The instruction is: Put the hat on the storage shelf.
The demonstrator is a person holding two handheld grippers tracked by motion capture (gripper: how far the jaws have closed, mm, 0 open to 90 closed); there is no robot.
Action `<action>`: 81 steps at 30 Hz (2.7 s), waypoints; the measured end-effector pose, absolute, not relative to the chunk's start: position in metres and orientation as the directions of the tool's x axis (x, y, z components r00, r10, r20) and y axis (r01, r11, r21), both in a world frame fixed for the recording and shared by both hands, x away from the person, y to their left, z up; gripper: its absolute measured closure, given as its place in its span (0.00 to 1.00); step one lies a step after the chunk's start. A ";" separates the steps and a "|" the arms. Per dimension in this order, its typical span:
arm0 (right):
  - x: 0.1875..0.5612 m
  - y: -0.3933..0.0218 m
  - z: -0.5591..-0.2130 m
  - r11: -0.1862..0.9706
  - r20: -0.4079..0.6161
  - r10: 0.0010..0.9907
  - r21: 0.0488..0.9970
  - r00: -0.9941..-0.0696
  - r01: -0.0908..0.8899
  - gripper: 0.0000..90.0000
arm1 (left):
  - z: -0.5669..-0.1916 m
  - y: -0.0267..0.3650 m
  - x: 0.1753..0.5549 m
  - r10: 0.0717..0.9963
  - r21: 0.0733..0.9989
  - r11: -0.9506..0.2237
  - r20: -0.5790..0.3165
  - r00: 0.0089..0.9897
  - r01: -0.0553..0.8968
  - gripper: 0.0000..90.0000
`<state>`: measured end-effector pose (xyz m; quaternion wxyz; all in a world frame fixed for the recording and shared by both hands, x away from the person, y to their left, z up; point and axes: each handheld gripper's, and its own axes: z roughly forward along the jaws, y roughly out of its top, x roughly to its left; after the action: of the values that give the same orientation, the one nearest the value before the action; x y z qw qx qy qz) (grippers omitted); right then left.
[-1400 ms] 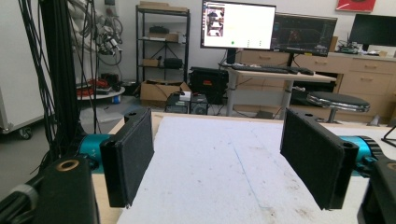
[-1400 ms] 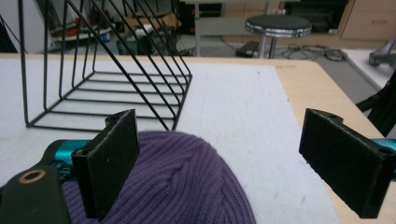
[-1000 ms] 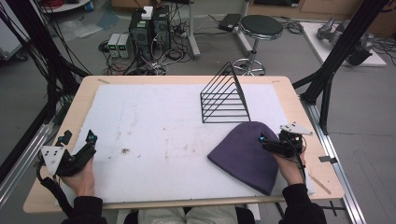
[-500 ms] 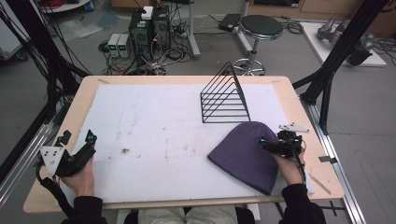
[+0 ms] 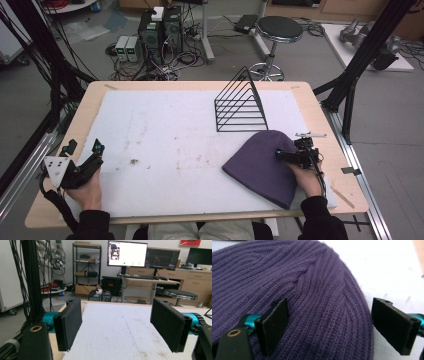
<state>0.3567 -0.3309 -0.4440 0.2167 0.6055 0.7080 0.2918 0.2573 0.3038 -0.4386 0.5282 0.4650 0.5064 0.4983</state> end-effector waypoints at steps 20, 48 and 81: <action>0.357 -0.324 -0.440 0.096 0.046 0.985 0.666 -0.169 0.740 0.40 | -0.438 0.300 0.261 0.997 0.996 0.077 -0.077 0.012 -0.054 0.28; 0.342 -0.326 -0.432 0.084 0.101 0.963 0.766 -0.248 0.638 0.81 | -0.438 0.298 0.264 0.996 0.995 0.086 -0.085 0.031 -0.050 0.28; 0.298 -0.302 -0.375 0.123 -0.057 0.897 0.985 -0.439 0.123 0.81 | -0.439 0.298 0.265 0.994 0.994 0.101 -0.099 0.047 -0.043 0.28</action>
<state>0.2976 -0.3017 -0.3745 0.3602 0.3882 0.6569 0.5366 0.2655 0.2978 -0.4391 0.5467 0.4739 0.5015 0.4744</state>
